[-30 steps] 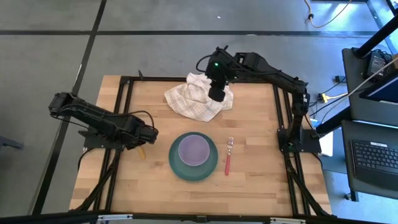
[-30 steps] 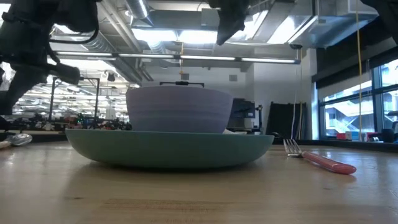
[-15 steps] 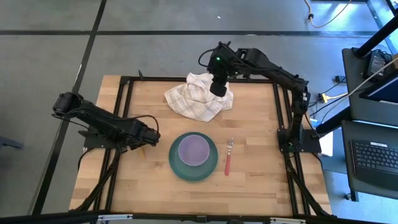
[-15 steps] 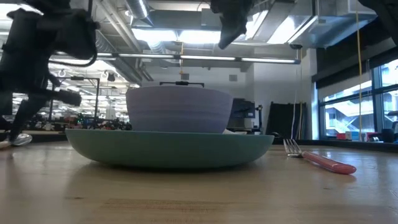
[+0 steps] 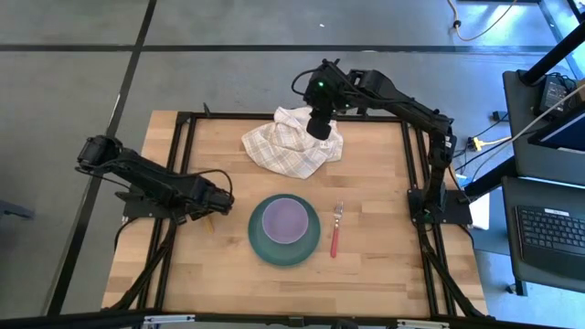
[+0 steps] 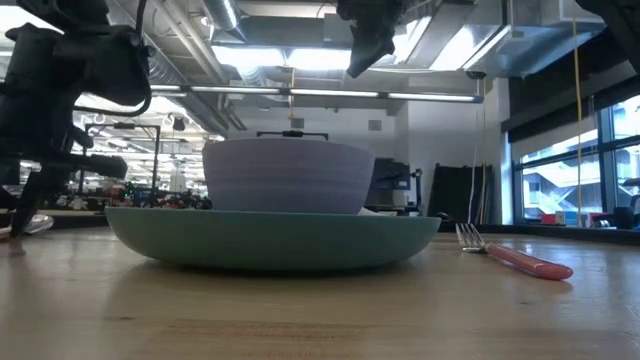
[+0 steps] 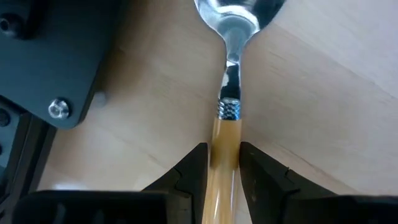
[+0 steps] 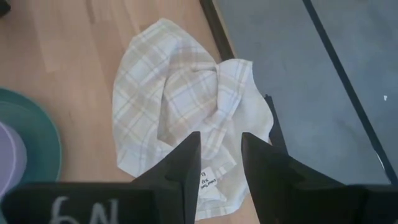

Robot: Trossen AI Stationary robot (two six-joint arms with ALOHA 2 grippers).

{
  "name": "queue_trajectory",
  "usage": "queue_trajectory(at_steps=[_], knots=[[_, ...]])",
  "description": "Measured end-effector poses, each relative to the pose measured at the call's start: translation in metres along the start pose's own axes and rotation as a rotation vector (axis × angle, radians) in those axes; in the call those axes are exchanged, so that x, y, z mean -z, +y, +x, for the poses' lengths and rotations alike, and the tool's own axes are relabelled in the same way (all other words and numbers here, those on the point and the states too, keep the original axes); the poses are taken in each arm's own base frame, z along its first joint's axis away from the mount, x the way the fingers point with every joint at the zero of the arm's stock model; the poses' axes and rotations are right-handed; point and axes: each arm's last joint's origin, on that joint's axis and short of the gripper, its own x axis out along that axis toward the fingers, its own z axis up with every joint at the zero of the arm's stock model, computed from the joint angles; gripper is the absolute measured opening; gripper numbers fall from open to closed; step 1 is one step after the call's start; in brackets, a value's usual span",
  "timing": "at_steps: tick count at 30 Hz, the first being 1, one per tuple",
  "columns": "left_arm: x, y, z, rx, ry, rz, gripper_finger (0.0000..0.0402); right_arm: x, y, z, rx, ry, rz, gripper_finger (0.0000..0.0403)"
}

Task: Set table place
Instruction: Put the yellow spoon on the purple bowl

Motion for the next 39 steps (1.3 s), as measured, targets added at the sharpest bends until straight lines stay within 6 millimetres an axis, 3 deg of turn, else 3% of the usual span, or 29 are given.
queue_trajectory(at_steps=[8, 12, 21, 27, 39], knots=[[-0.002, 0.001, 0.007, 0.032, 0.004, 0.047, 0.008, 0.0, 0.0, 0.0, 0.0, 0.0, 0.0, 0.0117], [-0.001, 0.0, 0.004, 0.041, 0.008, 0.105, 0.0044, -0.001, 0.0, 0.0, 0.002, -0.01, 0.001, 0.0117], [0.007, -0.008, -0.017, 0.137, 0.058, 0.296, 0.0042, -0.003, -0.001, 0.0, 0.008, -0.034, -0.027, 0.0117], [0.018, -0.016, -0.054, 0.176, 0.118, 0.447, 0.0042, -0.003, -0.005, 0.0, 0.02, -0.03, -0.05, 0.0117], [0.033, -0.037, -0.163, 0.43, 0.303, 0.697, 0.0042, 0.006, -0.034, 0.003, 0.063, 0.011, -0.048, 0.0117]])
